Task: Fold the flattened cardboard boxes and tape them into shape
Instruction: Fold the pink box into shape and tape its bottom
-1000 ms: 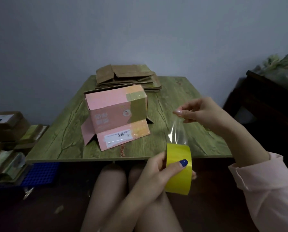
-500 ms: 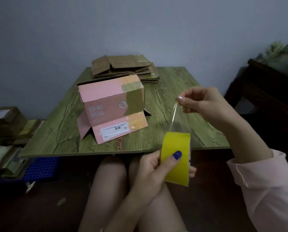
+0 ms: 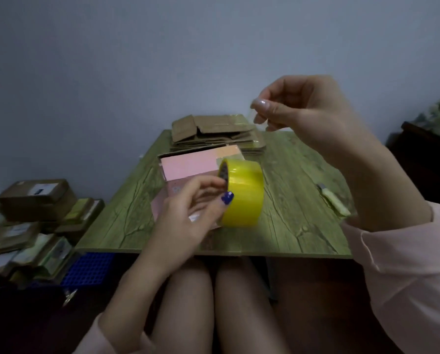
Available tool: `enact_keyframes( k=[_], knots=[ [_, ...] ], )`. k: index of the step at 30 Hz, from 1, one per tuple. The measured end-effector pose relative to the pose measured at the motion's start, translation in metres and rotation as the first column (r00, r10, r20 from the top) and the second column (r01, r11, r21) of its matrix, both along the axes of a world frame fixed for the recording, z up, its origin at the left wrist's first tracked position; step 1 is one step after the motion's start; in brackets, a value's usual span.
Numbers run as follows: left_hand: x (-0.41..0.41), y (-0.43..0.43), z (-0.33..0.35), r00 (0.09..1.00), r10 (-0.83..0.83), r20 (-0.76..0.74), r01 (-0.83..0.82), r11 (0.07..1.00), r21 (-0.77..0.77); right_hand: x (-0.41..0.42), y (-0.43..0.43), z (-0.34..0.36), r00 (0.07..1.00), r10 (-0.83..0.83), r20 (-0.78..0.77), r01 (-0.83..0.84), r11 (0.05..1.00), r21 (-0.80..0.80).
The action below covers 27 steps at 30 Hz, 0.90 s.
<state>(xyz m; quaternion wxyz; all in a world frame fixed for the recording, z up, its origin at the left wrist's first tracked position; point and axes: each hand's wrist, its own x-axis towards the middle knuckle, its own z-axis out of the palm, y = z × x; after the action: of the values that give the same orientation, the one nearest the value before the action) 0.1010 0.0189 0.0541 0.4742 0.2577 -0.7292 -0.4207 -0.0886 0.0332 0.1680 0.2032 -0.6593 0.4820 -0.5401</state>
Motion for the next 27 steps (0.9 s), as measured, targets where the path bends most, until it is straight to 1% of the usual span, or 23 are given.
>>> enact_keyframes(
  k=[2, 3, 4, 5, 6, 7, 8, 10, 12, 13, 14, 16, 17, 18, 20, 21, 23, 25, 26, 27],
  knots=[
    [0.002, -0.016, 0.013, 0.982, 0.186, -0.010, -0.186, 0.975, -0.125, 0.000, 0.001, 0.009, 0.998, -0.027, -0.050, 0.026, 0.999, -0.019],
    [0.001, -0.027, 0.019, 0.949, 0.314, 0.026, -0.301, 0.928, -0.219, -0.002, 0.001, 0.012, 0.996, -0.047, -0.069, 0.046, 0.999, -0.021],
    [-0.003, -0.038, 0.024, 0.892, 0.442, 0.094, -0.390, 0.858, -0.335, -0.004, 0.002, 0.014, 0.994, -0.072, -0.084, 0.070, 0.997, -0.021],
    [-0.009, -0.051, 0.027, 0.814, 0.547, 0.195, -0.418, 0.785, -0.457, -0.007, 0.003, 0.015, 0.991, -0.097, -0.093, 0.095, 0.995, -0.022],
    [-0.016, -0.061, 0.028, 0.722, 0.615, 0.317, -0.387, 0.739, -0.552, -0.010, 0.004, 0.016, 0.989, -0.118, -0.095, 0.116, 0.993, -0.021],
    [-0.025, -0.069, 0.027, 0.633, 0.644, 0.431, -0.333, 0.728, -0.599, -0.014, 0.006, 0.016, 0.987, -0.134, -0.091, 0.133, 0.991, -0.019],
    [-0.036, -0.074, 0.026, 0.550, 0.647, 0.528, -0.281, 0.739, -0.613, -0.017, 0.007, 0.016, 0.986, -0.147, -0.085, 0.146, 0.989, -0.014],
    [-0.056, -0.080, 0.020, 0.417, 0.635, 0.651, -0.211, 0.764, -0.610, -0.024, 0.010, 0.015, 0.983, -0.165, -0.082, 0.167, 0.986, 0.006],
    [-0.070, -0.080, 0.010, 0.322, 0.642, 0.696, -0.211, 0.765, -0.609, -0.031, 0.013, 0.013, 0.980, -0.177, -0.092, 0.181, 0.983, 0.028],
    [-0.073, -0.080, 0.004, 0.301, 0.656, 0.692, -0.228, 0.754, -0.616, -0.034, 0.014, 0.010, 0.979, -0.180, -0.096, 0.184, 0.982, 0.036],
    [-0.075, -0.080, -0.001, 0.301, 0.681, 0.668, -0.256, 0.732, -0.631, -0.037, 0.015, 0.008, 0.979, -0.177, -0.097, 0.182, 0.982, 0.044],
    [-0.077, -0.079, -0.012, 0.341, 0.739, 0.581, -0.317, 0.672, -0.669, -0.042, 0.017, 0.003, 0.983, -0.161, -0.087, 0.167, 0.984, 0.060],
    [-0.079, -0.078, -0.016, 0.355, 0.751, 0.556, -0.335, 0.658, -0.675, -0.043, 0.017, 0.001, 0.985, -0.153, -0.083, 0.159, 0.985, 0.068],
    [-0.082, -0.077, -0.016, 0.346, 0.761, 0.549, -0.358, 0.648, -0.672, -0.045, 0.017, -0.001, 0.985, -0.150, -0.082, 0.156, 0.985, 0.073],
    [-0.091, -0.075, -0.014, 0.277, 0.701, 0.657, -0.388, 0.707, -0.590, -0.046, 0.015, -0.005, 0.984, -0.155, -0.085, 0.162, 0.984, 0.076],
    [-0.097, -0.074, -0.010, 0.237, 0.684, 0.690, -0.410, 0.715, -0.567, -0.047, 0.014, -0.007, 0.984, -0.155, -0.084, 0.162, 0.984, 0.076],
    [-0.106, -0.075, -0.004, 0.214, 0.689, 0.692, -0.419, 0.705, -0.573, -0.048, 0.011, -0.012, 0.986, -0.146, -0.075, 0.152, 0.985, 0.078],
    [-0.107, -0.080, -0.009, 0.245, 0.698, 0.673, -0.395, 0.706, -0.588, -0.050, 0.011, -0.016, 0.989, -0.131, -0.072, 0.137, 0.987, 0.086],
    [-0.104, -0.084, -0.014, 0.284, 0.719, 0.634, -0.374, 0.692, -0.617, -0.051, 0.010, -0.017, 0.989, -0.128, -0.073, 0.134, 0.987, 0.091],
    [-0.100, -0.087, -0.019, 0.342, 0.732, 0.588, -0.348, 0.681, -0.645, -0.053, 0.010, -0.018, 0.989, -0.127, -0.073, 0.134, 0.987, 0.094]
  ],
)
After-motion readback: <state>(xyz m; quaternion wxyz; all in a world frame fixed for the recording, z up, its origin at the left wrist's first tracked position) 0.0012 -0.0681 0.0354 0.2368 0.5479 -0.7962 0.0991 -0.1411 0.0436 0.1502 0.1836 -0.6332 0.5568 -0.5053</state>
